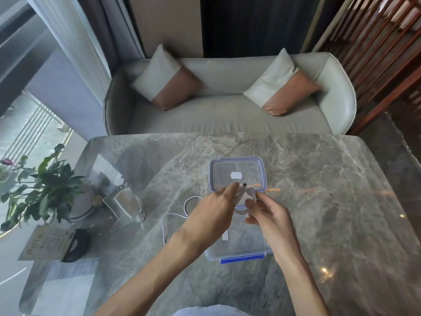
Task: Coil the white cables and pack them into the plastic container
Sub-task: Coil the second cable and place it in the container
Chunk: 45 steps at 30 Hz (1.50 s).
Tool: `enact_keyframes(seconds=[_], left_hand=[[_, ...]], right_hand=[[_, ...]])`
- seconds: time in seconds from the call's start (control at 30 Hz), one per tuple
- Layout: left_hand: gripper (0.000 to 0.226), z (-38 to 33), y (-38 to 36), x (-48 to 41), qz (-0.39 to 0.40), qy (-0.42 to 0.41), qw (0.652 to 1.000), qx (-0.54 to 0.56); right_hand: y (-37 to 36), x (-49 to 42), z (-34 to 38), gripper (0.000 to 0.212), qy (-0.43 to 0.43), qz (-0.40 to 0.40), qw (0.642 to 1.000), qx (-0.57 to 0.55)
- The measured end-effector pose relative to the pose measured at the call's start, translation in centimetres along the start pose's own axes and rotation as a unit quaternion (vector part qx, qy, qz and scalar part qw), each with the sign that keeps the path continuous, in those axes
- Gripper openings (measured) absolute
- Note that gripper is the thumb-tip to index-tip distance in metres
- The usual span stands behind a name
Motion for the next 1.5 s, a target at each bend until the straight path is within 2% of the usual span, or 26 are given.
enact_keyframes(seconds=[0.1, 0.17, 0.27, 0.3, 0.37, 0.43, 0.53, 0.6, 0.7, 0.8, 0.97, 1.03, 1.13, 1.17, 1.23, 1.3, 1.33, 1.43, 1.5], left_hand=[[0.026, 0.2, 0.7, -0.3, -0.027, 0.002, 0.997, 0.065], [0.026, 0.6, 1.0, -0.4, -0.012, 0.056, 0.979, 0.197], [0.035, 0.9, 0.7, -0.2, -0.02, 0.178, 0.876, 0.448], [0.031, 1.1, 0.6, -0.1, -0.033, 0.201, 0.851, 0.484], [0.024, 1.3, 0.6, 0.1, -0.021, 0.218, 0.831, 0.511], [0.027, 1.5, 0.8, -0.1, 0.047, 0.207, 0.838, 0.503], [0.04, 1.2, 1.8, -0.6, 0.168, 0.169, 0.87, 0.431], [0.034, 0.8, 2.4, -0.8, 0.211, 0.161, 0.878, 0.399], [0.022, 0.6, 3.1, -0.5, 0.228, 0.165, 0.882, 0.378], [0.029, 0.2, 4.0, -0.4, 0.203, 0.123, 0.914, 0.33], [0.049, -1.3, 4.7, -0.4, 0.211, 0.053, 0.94, 0.262], [0.039, -1.4, 4.4, -0.3, 0.211, 0.039, 0.946, 0.242], [0.024, -0.6, 4.1, -0.3, 0.208, 0.057, 0.942, 0.256], [0.019, -0.1, 4.2, -0.2, 0.216, 0.069, 0.928, 0.297], [0.018, 0.6, 4.6, 0.0, 0.248, 0.079, 0.876, 0.405], [0.026, 1.3, 4.5, 0.2, 0.263, 0.075, 0.836, 0.476], [0.029, 1.4, 4.4, 0.3, 0.262, 0.069, 0.828, 0.491], [0.028, 1.3, 3.8, 0.2, 0.221, 0.092, 0.834, 0.498], [0.026, 1.5, 3.7, -0.1, 0.14, 0.129, 0.851, 0.489]], right_hand=[[0.1, 0.1, 0.7, 0.025, 0.018, 0.002, 1.0, 0.001], [0.2, 0.1, 1.0, 0.024, 0.021, -0.002, 1.0, -0.003], [0.3, 0.1, 1.4, 0.021, 0.028, -0.001, 0.999, -0.023], [0.4, 0.1, 1.6, 0.021, 0.034, -0.003, 0.999, -0.025], [0.4, 0.0, 1.9, 0.025, 0.046, -0.009, 0.999, -0.011], [0.3, 0.0, 2.0, 0.027, 0.053, -0.002, 0.998, 0.021], [-0.2, 0.2, 2.1, 0.029, 0.06, 0.01, 0.996, 0.069], [-0.2, 0.4, 2.5, 0.031, 0.06, -0.008, 0.994, 0.095], [0.0, 0.9, 3.3, 0.029, 0.072, -0.059, 0.978, 0.186], [0.0, 1.3, 3.9, 0.029, 0.087, -0.071, 0.954, 0.277], [-0.1, 2.3, 4.2, 0.029, 0.095, -0.057, 0.937, 0.332], [-0.2, 2.6, 4.4, 0.03, 0.1, -0.062, 0.93, 0.347], [0.1, 2.8, 4.7, 0.03, 0.068, -0.003, 0.961, 0.266], [0.2, 2.6, 4.9, 0.028, 0.05, 0.039, 0.975, 0.212], [0.3, 2.4, 5.2, 0.023, 0.028, 0.124, 0.986, 0.106], [0.3, 2.4, 5.2, 0.021, 0.008, 0.163, 0.986, 0.02], [0.3, 2.3, 5.1, 0.023, -0.003, 0.164, 0.986, -0.003], [0.3, 2.1, 4.4, 0.026, -0.021, 0.138, 0.989, -0.042], [0.3, 2.1, 3.8, 0.031, -0.032, 0.105, 0.991, -0.076]])
Point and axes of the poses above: each hand's wrist, its own x-axis away from the middle knuckle, its own y-axis out of the back of the hand, z = x × y, the point moved 3 cm from there along -x, towards the middle knuckle, and after that the axes turned 3 degrees about z, right-handed, at the moved point
